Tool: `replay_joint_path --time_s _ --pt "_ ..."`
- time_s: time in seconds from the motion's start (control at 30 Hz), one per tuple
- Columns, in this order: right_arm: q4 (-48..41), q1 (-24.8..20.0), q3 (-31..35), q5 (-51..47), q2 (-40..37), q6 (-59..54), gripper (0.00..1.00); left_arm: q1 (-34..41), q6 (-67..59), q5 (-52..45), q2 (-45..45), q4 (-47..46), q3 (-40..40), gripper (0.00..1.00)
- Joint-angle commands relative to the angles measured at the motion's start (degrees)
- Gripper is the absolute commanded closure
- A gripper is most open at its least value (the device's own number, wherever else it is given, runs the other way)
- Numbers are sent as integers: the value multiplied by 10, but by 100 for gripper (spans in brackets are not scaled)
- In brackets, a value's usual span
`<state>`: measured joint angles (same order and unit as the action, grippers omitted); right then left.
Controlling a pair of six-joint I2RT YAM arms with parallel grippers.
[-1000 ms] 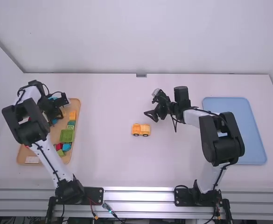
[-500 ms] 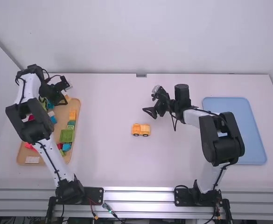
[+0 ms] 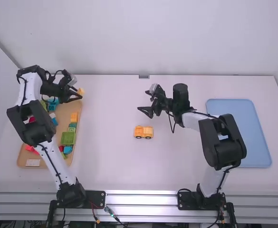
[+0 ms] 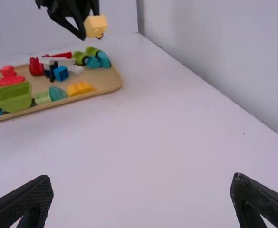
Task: Assemble lego blocks to make yellow taxi
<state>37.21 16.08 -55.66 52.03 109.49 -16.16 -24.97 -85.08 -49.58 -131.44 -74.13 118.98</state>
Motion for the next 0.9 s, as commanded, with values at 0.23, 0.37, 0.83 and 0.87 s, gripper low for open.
replay_joint_path --time_s 0.23,0.37,0.83,0.87 --pt "0 -7 -10 11 -14 29 1 90 210 222 24 210 -72 98" --pt "1 -7 -10 11 -14 26 1 109 202 197 40 240 -113 98" --pt "70 -7 -11 77 -14 29 1 181 203 -26 213 388 -331 98" --pt "78 -7 -11 88 -14 29 1 191 204 -43 218 392 -336 98"
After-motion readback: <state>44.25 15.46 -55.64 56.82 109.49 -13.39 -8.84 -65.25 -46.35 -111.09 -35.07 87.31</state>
